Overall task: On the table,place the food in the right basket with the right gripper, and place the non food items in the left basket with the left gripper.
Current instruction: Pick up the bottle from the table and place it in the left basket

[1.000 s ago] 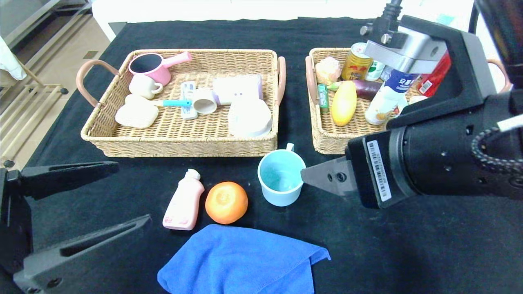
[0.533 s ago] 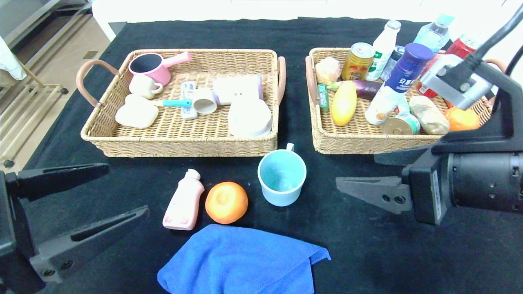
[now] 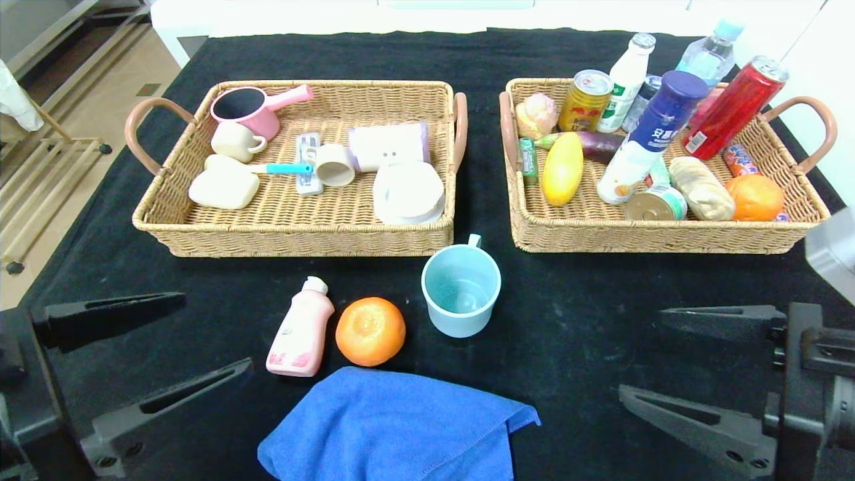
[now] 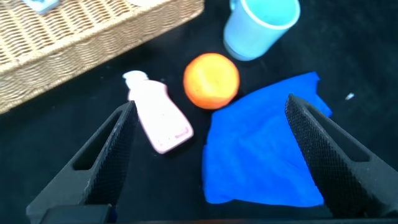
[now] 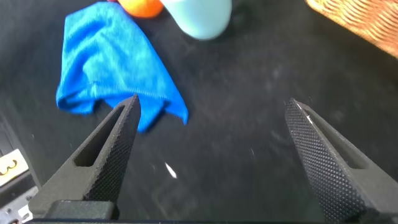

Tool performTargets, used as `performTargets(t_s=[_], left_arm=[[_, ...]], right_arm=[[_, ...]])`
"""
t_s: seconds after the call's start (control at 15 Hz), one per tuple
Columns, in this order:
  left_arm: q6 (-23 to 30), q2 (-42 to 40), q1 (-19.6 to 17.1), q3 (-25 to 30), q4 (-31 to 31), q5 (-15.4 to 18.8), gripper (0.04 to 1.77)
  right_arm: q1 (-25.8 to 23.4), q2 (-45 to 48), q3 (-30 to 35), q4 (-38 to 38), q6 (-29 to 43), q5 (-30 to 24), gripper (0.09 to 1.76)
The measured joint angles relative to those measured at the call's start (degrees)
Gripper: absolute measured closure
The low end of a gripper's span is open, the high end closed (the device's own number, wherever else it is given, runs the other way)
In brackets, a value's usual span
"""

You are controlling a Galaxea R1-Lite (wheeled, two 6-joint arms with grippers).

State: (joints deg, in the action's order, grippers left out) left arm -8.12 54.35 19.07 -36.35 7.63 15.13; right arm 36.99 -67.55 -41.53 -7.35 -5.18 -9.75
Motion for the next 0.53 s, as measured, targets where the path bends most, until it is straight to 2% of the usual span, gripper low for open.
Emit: performTargets(t_s=[0.27, 0.53], left_arm=[[-0.6, 0.4, -0.1, -1.0, -0.2, -0.4, 0.09], [-1.8, 0.0, -0.2, -1.6, 0.2, 0.5, 0.09]], right_arm=[[-2.5, 5.2, 5.4, -2.2, -0.4, -1.8, 0.15], [-4.0, 7.6, 7.3, -4.4, -0.2, -3.1, 0.15]])
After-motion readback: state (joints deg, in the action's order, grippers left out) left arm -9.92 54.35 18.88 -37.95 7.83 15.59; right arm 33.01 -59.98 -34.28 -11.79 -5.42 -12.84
